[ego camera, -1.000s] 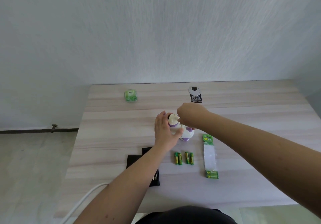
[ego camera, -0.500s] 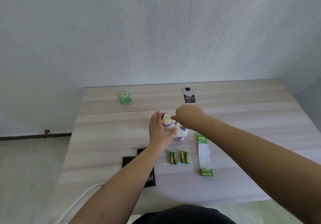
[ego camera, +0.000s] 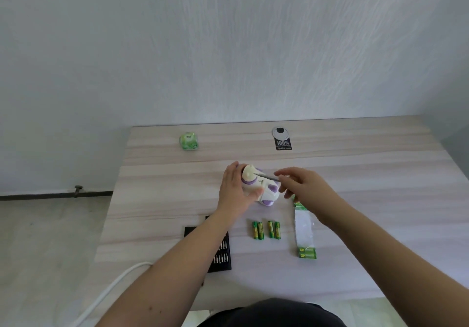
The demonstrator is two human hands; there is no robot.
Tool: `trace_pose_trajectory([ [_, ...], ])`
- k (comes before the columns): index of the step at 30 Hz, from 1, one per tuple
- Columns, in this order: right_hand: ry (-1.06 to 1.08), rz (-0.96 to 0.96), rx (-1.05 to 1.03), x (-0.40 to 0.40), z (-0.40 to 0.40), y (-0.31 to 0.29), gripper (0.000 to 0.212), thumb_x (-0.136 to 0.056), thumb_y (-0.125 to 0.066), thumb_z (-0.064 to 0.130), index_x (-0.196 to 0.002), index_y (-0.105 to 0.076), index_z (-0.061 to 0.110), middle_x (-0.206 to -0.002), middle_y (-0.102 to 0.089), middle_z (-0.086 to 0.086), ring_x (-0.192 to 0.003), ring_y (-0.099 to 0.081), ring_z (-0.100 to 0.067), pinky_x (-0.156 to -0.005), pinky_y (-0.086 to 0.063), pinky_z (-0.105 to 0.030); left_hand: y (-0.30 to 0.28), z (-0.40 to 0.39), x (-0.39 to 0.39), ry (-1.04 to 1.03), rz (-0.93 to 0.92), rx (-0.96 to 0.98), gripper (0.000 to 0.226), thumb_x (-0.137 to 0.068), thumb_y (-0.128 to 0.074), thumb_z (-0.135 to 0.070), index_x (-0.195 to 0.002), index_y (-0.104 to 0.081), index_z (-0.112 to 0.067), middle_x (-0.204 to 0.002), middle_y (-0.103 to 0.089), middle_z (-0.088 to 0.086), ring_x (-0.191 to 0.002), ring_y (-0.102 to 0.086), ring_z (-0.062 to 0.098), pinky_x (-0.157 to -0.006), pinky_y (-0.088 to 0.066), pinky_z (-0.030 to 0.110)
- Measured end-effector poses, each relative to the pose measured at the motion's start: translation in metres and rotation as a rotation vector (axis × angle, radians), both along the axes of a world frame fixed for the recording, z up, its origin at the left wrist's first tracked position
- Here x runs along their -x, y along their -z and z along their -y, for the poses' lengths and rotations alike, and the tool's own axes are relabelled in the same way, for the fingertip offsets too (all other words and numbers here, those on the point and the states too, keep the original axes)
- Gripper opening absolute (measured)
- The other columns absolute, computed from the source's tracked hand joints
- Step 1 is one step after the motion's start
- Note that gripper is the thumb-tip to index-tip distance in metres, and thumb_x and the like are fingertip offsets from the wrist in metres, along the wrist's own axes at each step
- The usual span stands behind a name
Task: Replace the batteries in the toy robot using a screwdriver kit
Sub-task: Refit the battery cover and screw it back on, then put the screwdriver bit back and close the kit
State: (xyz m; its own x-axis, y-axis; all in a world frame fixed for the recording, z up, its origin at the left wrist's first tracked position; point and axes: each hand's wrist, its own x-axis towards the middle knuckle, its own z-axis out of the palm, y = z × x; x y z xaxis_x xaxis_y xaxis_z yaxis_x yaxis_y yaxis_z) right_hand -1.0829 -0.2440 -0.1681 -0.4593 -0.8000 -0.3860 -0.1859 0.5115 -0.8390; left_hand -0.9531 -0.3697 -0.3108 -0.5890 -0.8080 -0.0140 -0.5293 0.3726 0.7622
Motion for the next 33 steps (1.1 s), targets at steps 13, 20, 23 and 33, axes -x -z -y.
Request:
trace_pose_trajectory([
  [13,-0.077,0.305,-0.242,-0.049,-0.051,0.081,0.028,-0.105,-0.033,0.023,-0.101,-0.057,0.008,-0.082,-0.075,-0.003,-0.072,-0.068,-0.014,-0.065,-0.05,-0.024,0.013,-0.012,-0.065,0.02,-0.025,0.057,0.06,-0.093,-0.054,-0.037,-0.145,-0.034,-0.017,-0.143,-0.039,0.002,-0.135,-0.034,0.019,-0.111,-0.032,0.034],
  [20,-0.122,0.22,-0.298,-0.08,-0.039,0.102,0.021,-0.099,-0.046,0.029,-0.099,-0.064,0.019,-0.095,-0.066,-0.001,-0.083,-0.063,-0.013,-0.069,-0.053,-0.024,0.01,-0.045,-0.096,-0.267,-0.076,-0.524,0.019,-0.098,-0.052,-0.034,-0.1,-0.067,-0.022,-0.099,-0.07,-0.008,-0.097,-0.065,0.013,-0.082,-0.045,0.021],
  [23,-0.139,0.215,-0.267,-0.092,-0.034,0.103,0.019,-0.098,-0.049,0.031,-0.101,-0.066,0.022,-0.094,-0.064,0.002,-0.085,-0.062,-0.012,-0.069,-0.049,-0.021,0.007,-0.057,-0.102,-0.227,-0.124,-0.733,0.022,-0.096,-0.055,-0.038,-0.1,-0.07,-0.023,-0.094,-0.073,-0.007,-0.092,-0.067,0.012,-0.083,-0.05,0.025],
  [33,-0.143,0.16,-0.235,-0.115,-0.028,0.119,0.018,-0.093,-0.059,0.033,-0.097,-0.071,0.021,-0.085,-0.071,0.006,-0.081,-0.063,-0.008,-0.073,-0.052,-0.024,0.004,-0.059,-0.124,-0.288,-0.308,-0.822,0.005,-0.088,-0.069,-0.014,-0.093,-0.07,-0.014,-0.086,-0.075,0.001,-0.083,-0.069,0.013,-0.079,-0.051,0.025],
])
